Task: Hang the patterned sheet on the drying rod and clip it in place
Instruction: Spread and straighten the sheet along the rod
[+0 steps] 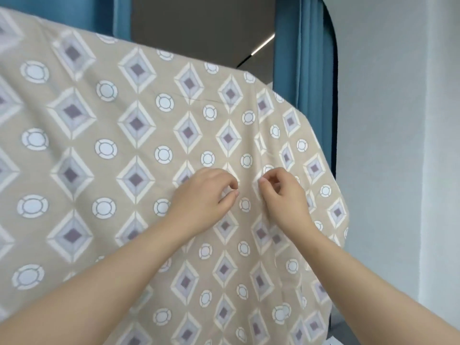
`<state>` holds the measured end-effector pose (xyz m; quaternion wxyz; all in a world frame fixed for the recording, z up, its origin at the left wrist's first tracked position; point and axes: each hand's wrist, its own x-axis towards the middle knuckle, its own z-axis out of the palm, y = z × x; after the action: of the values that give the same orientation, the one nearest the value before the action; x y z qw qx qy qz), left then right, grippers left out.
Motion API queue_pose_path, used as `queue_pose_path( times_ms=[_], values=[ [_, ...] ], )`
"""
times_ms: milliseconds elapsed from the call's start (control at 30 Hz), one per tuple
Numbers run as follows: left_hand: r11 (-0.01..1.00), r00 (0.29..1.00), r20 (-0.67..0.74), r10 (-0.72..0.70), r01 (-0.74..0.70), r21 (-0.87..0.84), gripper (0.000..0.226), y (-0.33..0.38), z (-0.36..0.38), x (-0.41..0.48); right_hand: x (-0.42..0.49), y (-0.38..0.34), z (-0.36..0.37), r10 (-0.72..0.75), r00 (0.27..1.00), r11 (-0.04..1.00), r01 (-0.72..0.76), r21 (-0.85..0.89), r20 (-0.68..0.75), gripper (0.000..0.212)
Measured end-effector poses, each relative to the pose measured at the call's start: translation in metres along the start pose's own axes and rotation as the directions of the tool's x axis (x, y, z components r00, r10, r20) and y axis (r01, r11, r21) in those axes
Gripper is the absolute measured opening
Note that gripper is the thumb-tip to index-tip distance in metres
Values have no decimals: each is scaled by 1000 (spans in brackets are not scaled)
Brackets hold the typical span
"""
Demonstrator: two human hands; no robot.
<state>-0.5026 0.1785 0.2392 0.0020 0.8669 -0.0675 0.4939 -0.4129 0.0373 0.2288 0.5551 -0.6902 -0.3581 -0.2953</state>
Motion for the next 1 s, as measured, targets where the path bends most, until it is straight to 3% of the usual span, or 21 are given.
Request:
queue_pose_path(
  times_ms=[100, 233, 333, 400, 633, 867, 1000],
  values=[
    [996, 994, -82, 79, -75, 42, 42, -18, -19, 29, 32, -20, 5, -80, 995, 994, 76, -79, -53, 8],
    [965, 954, -212, 213, -172, 196, 33, -26, -38, 62, 67, -38, 3, -137, 981, 970, 105, -218, -137, 13],
    [919, 917, -304, 259, -137, 369, 31, -34, -51, 88, 85, -45, -3, -219, 933, 934, 116, -337, -284, 35],
    [898, 911, -332, 247, -86, 432, 35, -34, -60, 105, 95, -48, -9, -198, 924, 926, 68, -370, -327, 44],
    [875, 980, -198, -5, 100, 473, 41, -29, -71, 156, 123, -38, -29, 15, 989, 888, -82, -453, -150, 56],
    [860, 995, -83, -52, 87, 503, 39, -8, -57, 188, 146, -23, -42, 65, 991, 860, -116, -497, -120, 61],
    [873, 997, -28, -66, 71, 482, 44, 6, -40, 204, 155, -13, -47, 143, 990, 949, -134, -287, 13, 56]
  ],
)
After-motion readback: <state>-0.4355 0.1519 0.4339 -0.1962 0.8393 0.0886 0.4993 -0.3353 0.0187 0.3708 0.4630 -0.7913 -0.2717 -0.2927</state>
